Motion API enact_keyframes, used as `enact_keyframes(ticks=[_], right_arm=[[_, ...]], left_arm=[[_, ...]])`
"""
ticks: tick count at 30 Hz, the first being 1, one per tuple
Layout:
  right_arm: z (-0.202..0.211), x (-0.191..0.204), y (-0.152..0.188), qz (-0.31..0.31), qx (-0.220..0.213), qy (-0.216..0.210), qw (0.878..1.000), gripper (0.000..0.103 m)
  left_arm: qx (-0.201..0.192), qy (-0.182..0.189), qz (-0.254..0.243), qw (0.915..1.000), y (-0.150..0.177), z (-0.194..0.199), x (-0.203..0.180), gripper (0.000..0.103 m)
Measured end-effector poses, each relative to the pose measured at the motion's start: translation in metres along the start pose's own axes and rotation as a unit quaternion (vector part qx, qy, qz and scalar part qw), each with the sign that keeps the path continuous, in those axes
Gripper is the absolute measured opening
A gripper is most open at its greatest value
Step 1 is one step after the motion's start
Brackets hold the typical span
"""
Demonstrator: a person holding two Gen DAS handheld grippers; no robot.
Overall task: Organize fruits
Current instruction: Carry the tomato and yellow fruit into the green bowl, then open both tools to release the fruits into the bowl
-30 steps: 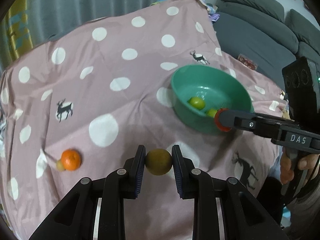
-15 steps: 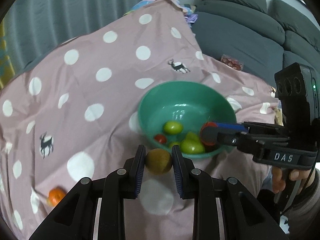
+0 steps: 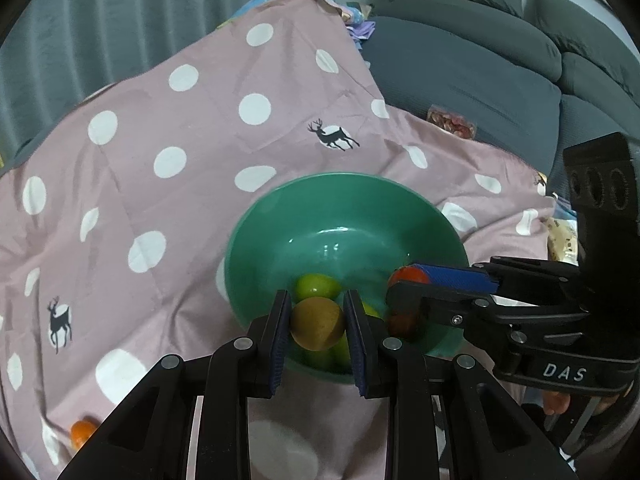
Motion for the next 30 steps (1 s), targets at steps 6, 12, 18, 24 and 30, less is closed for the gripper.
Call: enact_keyframes(ticks=[6, 12, 18, 24, 30], right_arm=[[-0.003, -0.007, 0.000, 0.009, 0.002, 0.034, 0.999, 0.029], [-0.006, -0.013, -0.001, 0.006, 0.005, 0.044, 0.999, 0.029], [-0.009, -0.014, -0.002, 0.013, 0.009, 0.067, 0.998, 0.029], [-0.011, -0.015, 0.000, 0.017, 0.012, 0.075, 0.997, 0.029], [-0.011, -0.015, -0.001, 0.018, 0.012, 0.077, 0.997, 0.030]], left_arm=[[0.010, 0.001, -0.001, 0.9999, 0.001, -0.016, -0.002, 0.027], [0.017, -0.001, -0.005, 0.9998, -0.002, -0.026, -0.003, 0.027], [0.028, -0.004, -0.002, 0.9996, -0.004, -0.036, -0.002, 0.027], [0.042, -0.010, -0.003, 0.9990, 0.001, -0.045, -0.001, 0.027], [0.047, -0.013, -0.005, 0.9988, 0.002, -0.048, -0.002, 0.027]])
Point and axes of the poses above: each gripper's, at about its wrist camera, not at the fingertips, and z roughly against the way its jaws point, x to its left, y to its underside, the point moved 2 cm from there along -z, roughly the way its jaws point, and after that the axes turned 2 degrees about -z, right-handed, at the moved point
